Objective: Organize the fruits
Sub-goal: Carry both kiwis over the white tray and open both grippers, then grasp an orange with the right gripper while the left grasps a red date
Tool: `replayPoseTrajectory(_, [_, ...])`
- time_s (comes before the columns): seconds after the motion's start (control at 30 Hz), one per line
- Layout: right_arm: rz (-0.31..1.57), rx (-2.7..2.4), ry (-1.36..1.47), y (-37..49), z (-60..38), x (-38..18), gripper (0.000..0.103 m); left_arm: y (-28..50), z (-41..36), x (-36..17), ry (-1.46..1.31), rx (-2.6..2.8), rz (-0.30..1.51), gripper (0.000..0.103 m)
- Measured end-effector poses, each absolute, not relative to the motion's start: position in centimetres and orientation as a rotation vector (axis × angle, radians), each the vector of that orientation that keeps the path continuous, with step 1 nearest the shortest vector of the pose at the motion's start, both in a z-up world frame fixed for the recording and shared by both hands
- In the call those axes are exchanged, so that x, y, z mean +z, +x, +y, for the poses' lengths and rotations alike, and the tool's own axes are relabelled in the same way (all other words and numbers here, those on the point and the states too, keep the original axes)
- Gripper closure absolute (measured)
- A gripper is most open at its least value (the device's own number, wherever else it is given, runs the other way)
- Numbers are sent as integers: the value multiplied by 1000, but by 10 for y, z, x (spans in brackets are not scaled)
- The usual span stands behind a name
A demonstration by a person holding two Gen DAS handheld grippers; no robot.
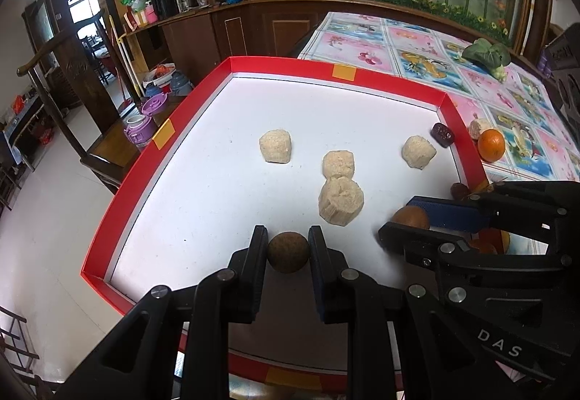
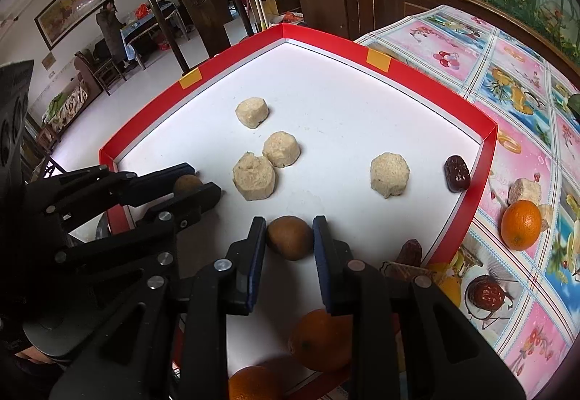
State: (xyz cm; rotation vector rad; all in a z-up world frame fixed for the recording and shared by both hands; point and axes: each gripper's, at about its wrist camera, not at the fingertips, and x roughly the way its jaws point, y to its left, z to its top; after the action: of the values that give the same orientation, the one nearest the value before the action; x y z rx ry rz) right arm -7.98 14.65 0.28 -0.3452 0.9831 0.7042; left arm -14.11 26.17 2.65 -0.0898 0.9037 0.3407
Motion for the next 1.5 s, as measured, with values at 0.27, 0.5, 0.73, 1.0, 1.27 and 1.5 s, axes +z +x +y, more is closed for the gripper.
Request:
replayPoseTrajectory(0.27, [977,728,-339,-82,144,4,73,-141,260,27,-68,366,912,75])
replayPoseTrajectory(0.5, [981,789,-239,-75,129,9,65,-140,261,27,-51,403,927,56])
replayPoseTrajectory(0.73, [917,821,-86,-61,85,38,63,-137,256,36,-56,421,923,41])
replayPoseTrajectory(1.0, [840,655,63,-29,-6,69,63,-131,230,62,-28,382,862,35])
replayPoseTrajectory(1.27, [810,551,49,-23,-48,77,63,-125,201,69,11,325,852,34])
replayPoseTrajectory(1.5, [820,470,34,-18,-75,76,63,-122,179,69,32,261,859,32])
